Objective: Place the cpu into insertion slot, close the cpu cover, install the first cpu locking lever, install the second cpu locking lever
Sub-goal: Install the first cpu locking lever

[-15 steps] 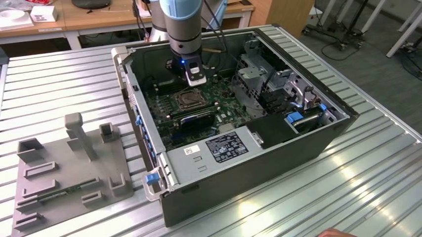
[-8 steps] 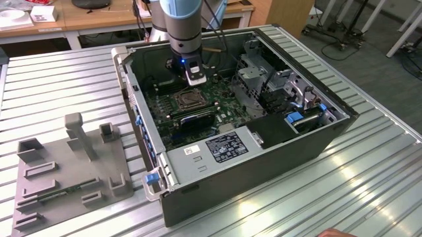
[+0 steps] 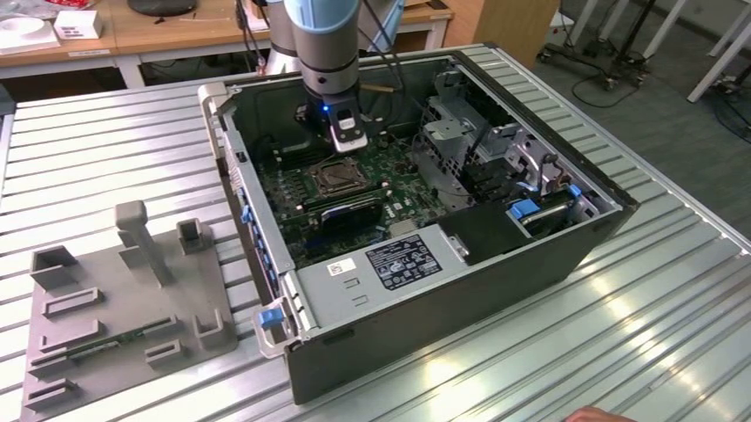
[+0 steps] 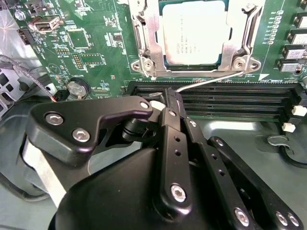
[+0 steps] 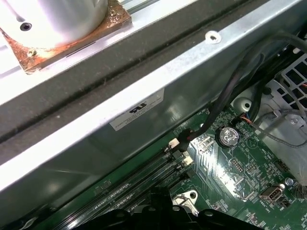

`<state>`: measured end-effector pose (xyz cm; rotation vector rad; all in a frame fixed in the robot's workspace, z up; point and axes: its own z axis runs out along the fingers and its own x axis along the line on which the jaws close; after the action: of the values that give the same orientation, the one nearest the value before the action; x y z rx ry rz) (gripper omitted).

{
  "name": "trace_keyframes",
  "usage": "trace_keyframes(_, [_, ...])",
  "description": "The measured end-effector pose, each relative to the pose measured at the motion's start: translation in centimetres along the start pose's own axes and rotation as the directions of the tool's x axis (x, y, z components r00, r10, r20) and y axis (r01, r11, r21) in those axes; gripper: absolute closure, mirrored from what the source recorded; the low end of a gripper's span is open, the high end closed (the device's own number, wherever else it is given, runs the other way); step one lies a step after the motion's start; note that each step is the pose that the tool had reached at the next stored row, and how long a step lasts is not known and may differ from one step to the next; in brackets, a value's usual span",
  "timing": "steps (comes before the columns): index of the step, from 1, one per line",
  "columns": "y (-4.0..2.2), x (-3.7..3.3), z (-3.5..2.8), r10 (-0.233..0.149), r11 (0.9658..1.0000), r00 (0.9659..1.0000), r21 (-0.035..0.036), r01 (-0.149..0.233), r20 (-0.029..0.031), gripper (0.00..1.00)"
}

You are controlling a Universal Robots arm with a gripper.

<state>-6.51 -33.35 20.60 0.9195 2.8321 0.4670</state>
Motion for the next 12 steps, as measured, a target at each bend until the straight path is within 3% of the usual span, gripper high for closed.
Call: trace_keyframes(12, [-0.18, -0.09, 0.72, -0.001, 1.0, 1.0, 0.0024, 0.001, 0.0016, 0.89])
